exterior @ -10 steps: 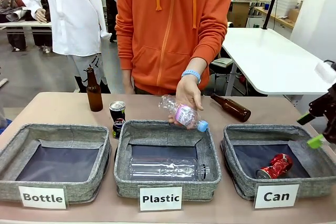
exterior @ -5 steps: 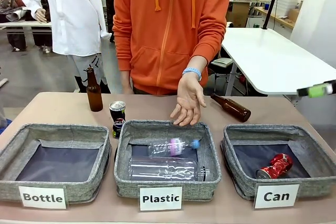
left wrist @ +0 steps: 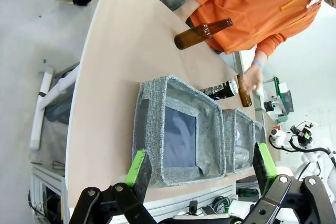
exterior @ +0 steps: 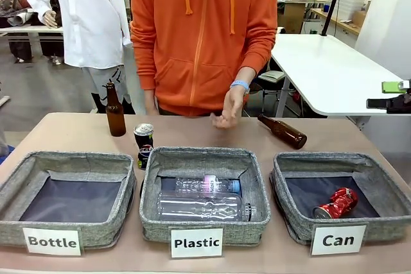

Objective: Sort the can waste into the basket.
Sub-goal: Pick up the can waste from the table and place it in the right Fabric basket.

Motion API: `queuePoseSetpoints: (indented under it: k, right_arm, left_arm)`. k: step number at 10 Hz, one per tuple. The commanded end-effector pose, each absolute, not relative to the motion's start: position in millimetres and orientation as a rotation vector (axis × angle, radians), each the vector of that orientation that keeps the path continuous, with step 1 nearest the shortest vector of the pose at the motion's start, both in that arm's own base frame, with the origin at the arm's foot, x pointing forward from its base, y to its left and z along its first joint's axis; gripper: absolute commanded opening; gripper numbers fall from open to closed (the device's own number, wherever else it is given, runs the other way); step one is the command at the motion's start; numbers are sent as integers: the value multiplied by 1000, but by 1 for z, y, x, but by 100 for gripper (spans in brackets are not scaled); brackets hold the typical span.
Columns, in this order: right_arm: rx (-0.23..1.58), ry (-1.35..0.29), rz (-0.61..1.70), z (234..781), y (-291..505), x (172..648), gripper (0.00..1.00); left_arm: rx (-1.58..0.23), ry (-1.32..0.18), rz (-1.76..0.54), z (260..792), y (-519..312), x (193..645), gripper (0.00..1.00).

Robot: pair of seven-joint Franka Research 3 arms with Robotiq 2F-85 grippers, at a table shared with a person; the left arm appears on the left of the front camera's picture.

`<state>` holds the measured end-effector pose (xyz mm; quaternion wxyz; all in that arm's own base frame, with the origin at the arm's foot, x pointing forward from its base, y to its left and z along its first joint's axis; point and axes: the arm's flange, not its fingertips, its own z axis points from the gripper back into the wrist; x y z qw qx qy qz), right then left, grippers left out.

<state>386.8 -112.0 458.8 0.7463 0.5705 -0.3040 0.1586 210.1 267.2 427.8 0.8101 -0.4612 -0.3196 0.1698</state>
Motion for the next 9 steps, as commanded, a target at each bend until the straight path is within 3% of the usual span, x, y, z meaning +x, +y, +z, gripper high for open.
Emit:
queuePoseSetpoints:
  k: [1,8,9]
  right_arm:
    - [1218,-678,416,466,-109,376,100]
    - [1218,-678,416,466,-109,376,100]
    - [1218,-678,416,466,-109,376,100]
  left_arm:
    - [-995,-708,347,428,267,212,100]
    - [-986,-683,363,428,267,210,100]
    - [-916,-767,291,446,246,211,100]
